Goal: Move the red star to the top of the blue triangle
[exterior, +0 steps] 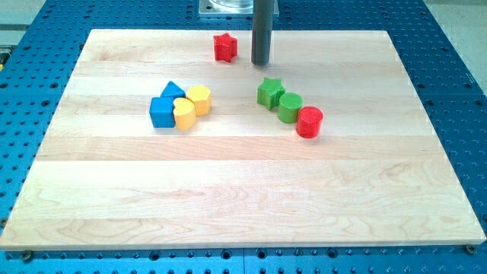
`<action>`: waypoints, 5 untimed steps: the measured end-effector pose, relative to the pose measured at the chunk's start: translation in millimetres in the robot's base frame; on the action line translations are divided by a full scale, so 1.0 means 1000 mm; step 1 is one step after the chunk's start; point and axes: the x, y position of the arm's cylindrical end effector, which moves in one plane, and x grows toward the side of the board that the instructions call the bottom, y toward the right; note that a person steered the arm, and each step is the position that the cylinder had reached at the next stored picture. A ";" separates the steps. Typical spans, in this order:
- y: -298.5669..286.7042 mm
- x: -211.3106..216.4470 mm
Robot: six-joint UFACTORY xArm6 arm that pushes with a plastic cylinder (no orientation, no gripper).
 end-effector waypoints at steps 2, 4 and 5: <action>-0.021 -0.015; -0.083 -0.008; -0.110 -0.002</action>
